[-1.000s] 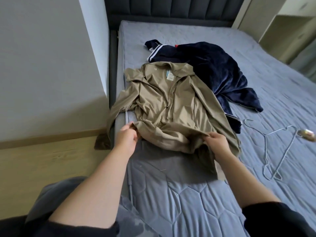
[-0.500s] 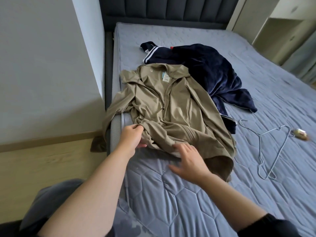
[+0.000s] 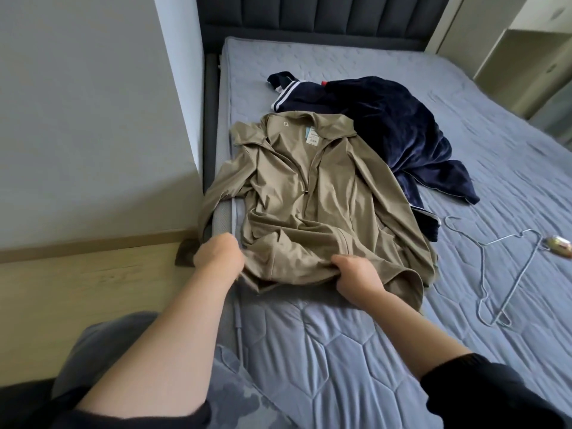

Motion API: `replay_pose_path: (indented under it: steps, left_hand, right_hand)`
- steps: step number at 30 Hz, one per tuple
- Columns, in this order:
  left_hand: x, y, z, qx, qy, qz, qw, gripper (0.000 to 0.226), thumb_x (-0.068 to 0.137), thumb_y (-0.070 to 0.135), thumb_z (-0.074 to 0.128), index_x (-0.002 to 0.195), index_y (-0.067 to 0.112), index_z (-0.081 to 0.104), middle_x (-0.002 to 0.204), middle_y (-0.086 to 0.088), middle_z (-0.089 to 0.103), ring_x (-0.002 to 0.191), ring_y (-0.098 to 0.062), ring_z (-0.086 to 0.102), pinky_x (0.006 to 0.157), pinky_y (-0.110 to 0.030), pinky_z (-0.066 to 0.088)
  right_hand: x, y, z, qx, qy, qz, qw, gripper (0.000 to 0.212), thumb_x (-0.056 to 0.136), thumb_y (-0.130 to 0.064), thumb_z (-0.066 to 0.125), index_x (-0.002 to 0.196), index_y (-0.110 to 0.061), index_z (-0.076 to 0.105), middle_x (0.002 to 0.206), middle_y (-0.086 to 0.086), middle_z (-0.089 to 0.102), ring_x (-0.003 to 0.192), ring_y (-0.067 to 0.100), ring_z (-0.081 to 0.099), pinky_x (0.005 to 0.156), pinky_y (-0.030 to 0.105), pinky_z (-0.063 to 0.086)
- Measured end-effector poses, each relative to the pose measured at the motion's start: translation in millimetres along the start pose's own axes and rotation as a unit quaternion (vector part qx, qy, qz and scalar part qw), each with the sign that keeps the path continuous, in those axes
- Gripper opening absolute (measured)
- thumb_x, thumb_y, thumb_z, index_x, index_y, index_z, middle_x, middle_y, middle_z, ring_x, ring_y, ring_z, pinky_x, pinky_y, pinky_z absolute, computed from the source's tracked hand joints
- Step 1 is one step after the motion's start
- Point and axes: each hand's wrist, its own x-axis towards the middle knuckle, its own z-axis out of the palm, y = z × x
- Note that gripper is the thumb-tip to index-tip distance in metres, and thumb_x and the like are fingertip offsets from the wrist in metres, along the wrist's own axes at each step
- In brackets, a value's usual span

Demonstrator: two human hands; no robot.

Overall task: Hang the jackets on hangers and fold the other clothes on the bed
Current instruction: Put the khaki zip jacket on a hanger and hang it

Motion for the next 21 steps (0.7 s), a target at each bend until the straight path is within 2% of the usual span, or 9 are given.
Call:
replay_pose_path:
  steps: [3,6,8,10,11,13,15,18,21]
  left_hand:
    - [-13,-7,17,0.134,-0.071,0.098,0.984,0.039,0.085,0.013,0.050,0.123,0.019,0.054,0.131,-0.007,0.046,0.124,-0.029,0.041,0.096,-0.040,0.041]
    - [-17,-4,29,0.100,-0.057,0.265,0.957,0.040,0.086,0.017,0.052,0.125,0.017,0.048,0.128,-0.008,0.040,0.123,-0.029,0.038,0.097,-0.038,0.041]
    - [-19,3,34,0.027,-0.055,0.298,0.953,0.051,0.084,0.016,0.053,0.133,0.020,0.042,0.129,-0.005,0.040,0.122,-0.027,0.041,0.096,-0.038,0.042]
    - [-19,9,36,-0.018,-0.054,0.250,0.966,0.053,0.087,0.012,0.046,0.138,0.023,0.038,0.134,-0.003,0.042,0.120,-0.027,0.045,0.094,-0.037,0.043]
    - [-18,11,36,-0.016,-0.060,0.209,0.976,0.049,0.090,0.013,0.041,0.138,0.022,0.040,0.137,-0.004,0.043,0.121,-0.028,0.047,0.095,-0.038,0.043]
    - [-13,12,37,0.003,-0.088,0.119,0.989,0.042,0.094,0.016,0.032,0.133,0.018,0.045,0.142,-0.008,0.042,0.124,-0.030,0.046,0.100,-0.041,0.042]
    - [-10,12,38,-0.029,-0.095,0.060,0.993,0.041,0.097,0.025,0.028,0.132,0.015,0.047,0.140,-0.010,0.044,0.124,-0.031,0.046,0.101,-0.041,0.041]
    - [-12,13,42,-0.105,-0.076,0.028,0.991,0.054,0.096,0.046,0.032,0.140,0.015,0.038,0.141,-0.011,0.043,0.126,-0.032,0.045,0.100,-0.040,0.040]
    - [-14,13,44,-0.136,-0.133,0.039,0.981,0.071,0.092,0.049,0.049,0.147,0.010,0.027,0.147,-0.011,0.038,0.132,-0.031,0.041,0.103,-0.038,0.037]
  right_hand:
    - [-7,-8,-12,-0.033,-0.161,-0.057,0.985,0.033,0.079,-0.009,0.051,0.107,-0.020,0.066,0.106,0.002,0.066,0.102,0.025,0.059,0.083,0.028,0.046]
    - [-11,-12,-15,0.036,-0.258,-0.082,0.962,0.013,0.082,-0.022,0.066,0.093,-0.015,0.069,0.089,0.004,0.065,0.085,0.017,0.059,0.077,0.029,0.046]
    - [-14,-13,-16,0.162,-0.273,-0.066,0.946,0.016,0.083,-0.030,0.070,0.086,-0.014,0.070,0.077,-0.001,0.065,0.073,0.008,0.058,0.075,0.028,0.048]
    - [-15,-16,-16,0.308,-0.233,-0.016,0.922,0.019,0.089,-0.031,0.066,0.087,-0.013,0.072,0.075,-0.004,0.069,0.067,0.004,0.060,0.071,0.022,0.050]
    - [-15,-15,-15,0.355,-0.154,0.021,0.922,0.021,0.091,-0.029,0.063,0.085,-0.011,0.072,0.074,-0.001,0.069,0.066,0.007,0.061,0.070,0.024,0.051]
    - [-10,-2,-12,0.345,0.066,0.116,0.929,0.020,0.092,-0.022,0.058,0.085,-0.009,0.071,0.080,0.005,0.070,0.075,0.016,0.062,0.074,0.031,0.049]
    - [-5,25,-12,0.255,0.191,0.216,0.923,0.020,0.090,-0.016,0.052,0.097,-0.008,0.069,0.100,0.010,0.067,0.096,0.026,0.059,0.083,0.036,0.045]
    - [-6,72,-3,0.149,0.051,0.387,0.908,0.048,0.088,-0.025,0.054,0.132,-0.008,0.045,0.135,0.016,0.044,0.125,0.035,0.040,0.102,0.044,0.035]
    - [-17,87,12,0.195,-0.078,0.432,0.877,0.069,0.086,-0.039,0.064,0.135,0.000,0.035,0.131,0.018,0.050,0.116,0.035,0.050,0.093,0.039,0.042]
